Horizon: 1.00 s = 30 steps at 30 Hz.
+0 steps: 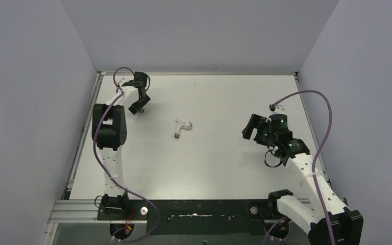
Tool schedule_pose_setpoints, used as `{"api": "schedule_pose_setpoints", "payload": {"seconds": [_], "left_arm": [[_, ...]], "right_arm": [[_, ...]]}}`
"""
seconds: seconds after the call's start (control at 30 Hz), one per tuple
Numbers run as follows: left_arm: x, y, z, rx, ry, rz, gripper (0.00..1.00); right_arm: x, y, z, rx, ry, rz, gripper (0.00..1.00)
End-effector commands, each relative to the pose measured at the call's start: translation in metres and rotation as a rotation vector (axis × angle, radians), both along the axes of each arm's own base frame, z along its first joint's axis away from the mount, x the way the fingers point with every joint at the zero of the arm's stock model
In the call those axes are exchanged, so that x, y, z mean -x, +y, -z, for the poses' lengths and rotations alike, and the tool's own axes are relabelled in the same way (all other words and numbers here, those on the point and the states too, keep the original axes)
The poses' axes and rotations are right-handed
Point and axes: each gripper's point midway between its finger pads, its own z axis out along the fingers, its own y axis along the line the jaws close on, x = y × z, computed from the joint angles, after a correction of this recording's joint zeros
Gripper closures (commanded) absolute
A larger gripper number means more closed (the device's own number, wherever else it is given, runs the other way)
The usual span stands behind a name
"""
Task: Install the water faucets
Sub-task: Pick up the adaptor at the center of the board.
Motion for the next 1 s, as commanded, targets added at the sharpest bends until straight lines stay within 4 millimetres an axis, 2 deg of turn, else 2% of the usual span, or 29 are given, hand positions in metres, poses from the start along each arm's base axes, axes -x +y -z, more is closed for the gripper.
{"api": "schedule_pose_setpoints", "payload": {"seconds": [0.0,0.43,0.57,0.67,0.77,0.9,0.97], "left_arm": [[-0.015,0.006,-0.013,-0.022,-0.045,-0.032,0.4],[-0.02,0.012,-0.006,-0.042,-0.026,-0.033,0.44],[-0.019,0.009,0.0,-0.025,-0.013,-0.017,0.51],[-0.017,0.008,0.003,-0.019,-0.005,-0.014,0.52],[-0.016,0.009,0.002,-0.013,-0.005,-0.007,0.65],[-0.017,0.01,-0.013,0.014,-0.037,0.017,0.87],[-0.016,0.011,-0.028,0.022,-0.073,0.044,0.89]], "right_arm": [[0.0,-0.001,-0.006,0.004,-0.027,0.013,0.0],[0.002,-0.002,-0.006,0.008,-0.023,0.01,0.0],[0.003,-0.002,-0.006,0.008,-0.022,0.011,0.0],[0.003,-0.002,-0.006,0.007,-0.023,0.012,0.0],[0.002,-0.002,-0.007,0.007,-0.024,0.014,0.0],[0.001,-0.002,-0.009,0.008,-0.027,0.014,0.0],[0.001,-0.003,-0.011,0.011,-0.031,0.015,0.0]]}}
